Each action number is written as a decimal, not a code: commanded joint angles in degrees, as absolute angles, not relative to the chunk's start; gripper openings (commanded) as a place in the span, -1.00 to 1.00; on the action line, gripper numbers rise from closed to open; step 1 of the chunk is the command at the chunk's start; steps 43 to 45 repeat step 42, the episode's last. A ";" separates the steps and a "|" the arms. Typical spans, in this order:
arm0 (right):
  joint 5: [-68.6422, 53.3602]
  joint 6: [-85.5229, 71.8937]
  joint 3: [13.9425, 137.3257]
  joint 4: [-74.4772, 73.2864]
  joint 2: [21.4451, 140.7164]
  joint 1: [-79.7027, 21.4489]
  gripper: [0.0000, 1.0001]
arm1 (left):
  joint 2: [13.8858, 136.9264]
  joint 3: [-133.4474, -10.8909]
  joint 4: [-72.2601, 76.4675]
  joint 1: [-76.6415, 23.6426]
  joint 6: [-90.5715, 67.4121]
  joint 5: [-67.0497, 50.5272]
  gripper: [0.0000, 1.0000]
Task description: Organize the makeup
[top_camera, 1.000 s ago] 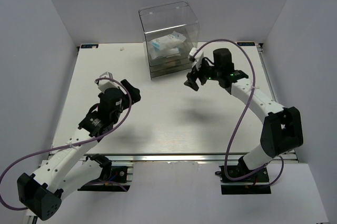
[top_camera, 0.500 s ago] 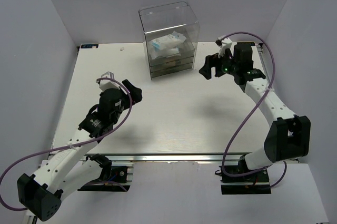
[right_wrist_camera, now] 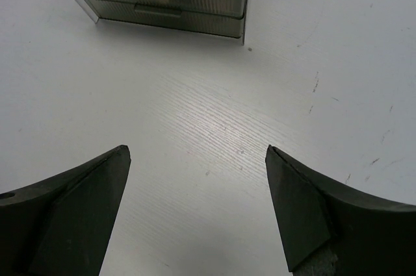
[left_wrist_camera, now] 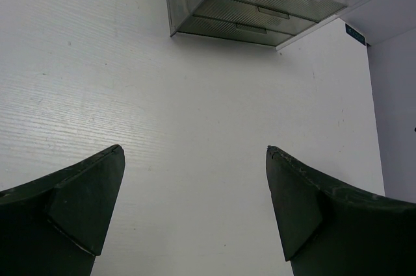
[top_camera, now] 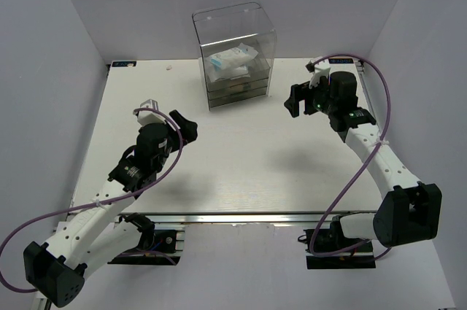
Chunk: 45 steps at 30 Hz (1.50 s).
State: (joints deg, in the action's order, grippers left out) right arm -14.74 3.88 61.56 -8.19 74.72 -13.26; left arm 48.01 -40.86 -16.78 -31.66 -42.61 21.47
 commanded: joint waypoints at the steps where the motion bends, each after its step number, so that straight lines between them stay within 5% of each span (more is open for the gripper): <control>1: -13.88 4.83 61.09 -8.52 72.95 -13.36 0.79 | 47.73 -40.43 -14.68 -31.46 -41.84 20.39 0.96; 45: -15.47 6.06 59.15 -8.44 72.60 -12.66 0.79 | 45.70 -39.20 -13.97 -31.46 -40.78 19.69 0.96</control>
